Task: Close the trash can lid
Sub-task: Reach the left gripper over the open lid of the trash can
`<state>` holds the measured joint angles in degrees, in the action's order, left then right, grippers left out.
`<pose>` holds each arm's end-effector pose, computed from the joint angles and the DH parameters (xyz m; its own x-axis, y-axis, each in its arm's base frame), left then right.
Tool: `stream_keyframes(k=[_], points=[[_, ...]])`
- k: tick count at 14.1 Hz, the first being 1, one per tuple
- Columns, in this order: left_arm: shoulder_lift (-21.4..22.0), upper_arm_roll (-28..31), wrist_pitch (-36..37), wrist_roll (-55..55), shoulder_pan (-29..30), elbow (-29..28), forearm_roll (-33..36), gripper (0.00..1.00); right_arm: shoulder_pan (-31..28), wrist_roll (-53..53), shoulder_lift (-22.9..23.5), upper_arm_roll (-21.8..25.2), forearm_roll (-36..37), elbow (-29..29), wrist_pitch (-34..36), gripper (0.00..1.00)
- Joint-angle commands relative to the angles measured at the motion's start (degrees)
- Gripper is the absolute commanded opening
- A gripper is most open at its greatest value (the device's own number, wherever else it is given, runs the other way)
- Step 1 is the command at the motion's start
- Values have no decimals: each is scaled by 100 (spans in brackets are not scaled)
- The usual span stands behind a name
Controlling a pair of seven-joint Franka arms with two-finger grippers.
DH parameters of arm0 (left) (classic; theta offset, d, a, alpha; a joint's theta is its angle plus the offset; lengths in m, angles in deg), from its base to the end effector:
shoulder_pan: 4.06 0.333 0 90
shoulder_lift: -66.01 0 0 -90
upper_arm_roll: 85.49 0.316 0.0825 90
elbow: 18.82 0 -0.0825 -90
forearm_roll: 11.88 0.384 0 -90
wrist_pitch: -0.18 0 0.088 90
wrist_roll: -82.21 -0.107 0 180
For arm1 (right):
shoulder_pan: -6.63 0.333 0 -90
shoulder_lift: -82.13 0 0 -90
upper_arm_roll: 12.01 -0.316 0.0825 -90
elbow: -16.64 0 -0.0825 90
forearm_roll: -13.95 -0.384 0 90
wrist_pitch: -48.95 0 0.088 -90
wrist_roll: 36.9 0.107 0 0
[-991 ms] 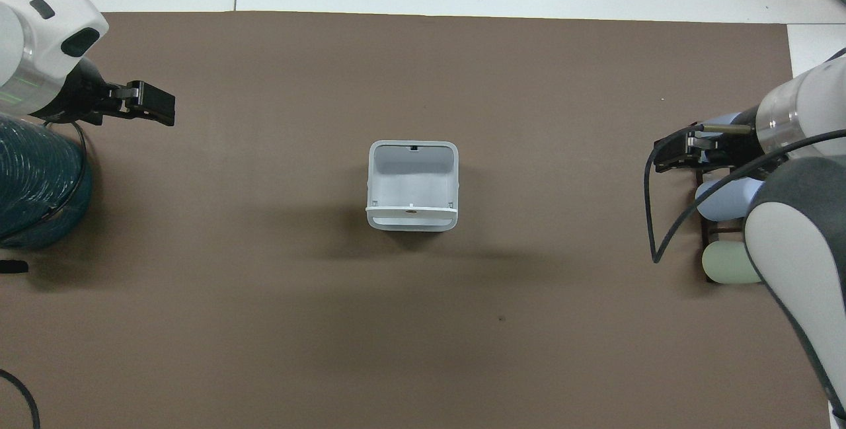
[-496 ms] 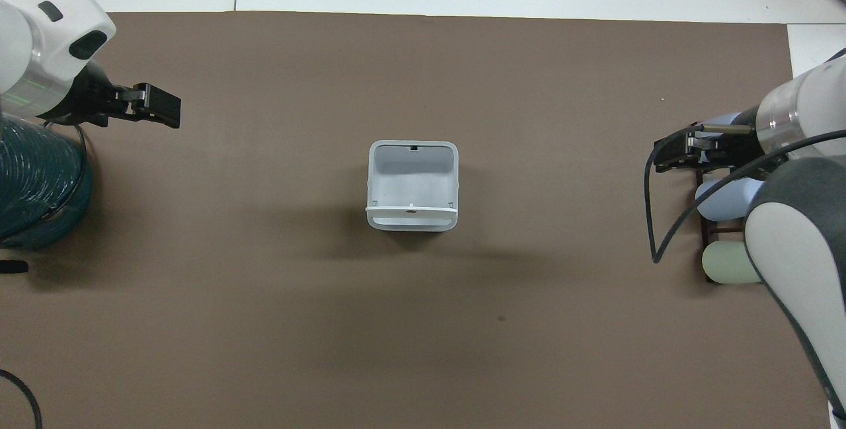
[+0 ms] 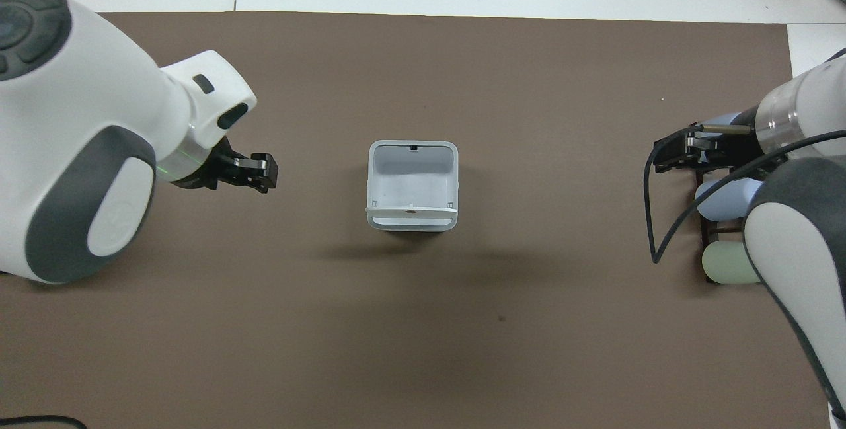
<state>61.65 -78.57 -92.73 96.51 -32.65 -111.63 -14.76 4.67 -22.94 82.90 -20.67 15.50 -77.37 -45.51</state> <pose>0.5337 -0.2201 0.5629 0.9889 -0.1244 -0.0815 -0.1230 -0.9922 0.0212 0.5602 0.0626 0.5907 0.9923 -0.1242 0.0007 -0.1242 -0.9919 0.0255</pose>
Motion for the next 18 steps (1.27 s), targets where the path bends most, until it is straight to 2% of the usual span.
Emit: stream_keyframes(k=[1,3,6,9,13,18], points=[[304,72,20,792,-576,-360,-230,39,-94,36,-95,-66,-23,-117,-37,100],[392,72,-278,1206,-980,-579,-363,24,-94,36,-86,-66,-23,-117,-37,100],[655,72,-1164,1716,-1464,-1263,-407,16,-94,36,-86,-66,-23,-117,-37,100],[814,72,-2079,2199,-1764,-1906,-407,14,-94,36,-95,-66,-23,-117,-37,100],[691,72,-2906,2464,-1764,-1960,-416,14,-94,36,-95,-66,-23,-117,-37,100],[147,72,-4347,2886,-1738,-1943,-416,11,-94,36,-95,-66,-23,-108,-37,100]])
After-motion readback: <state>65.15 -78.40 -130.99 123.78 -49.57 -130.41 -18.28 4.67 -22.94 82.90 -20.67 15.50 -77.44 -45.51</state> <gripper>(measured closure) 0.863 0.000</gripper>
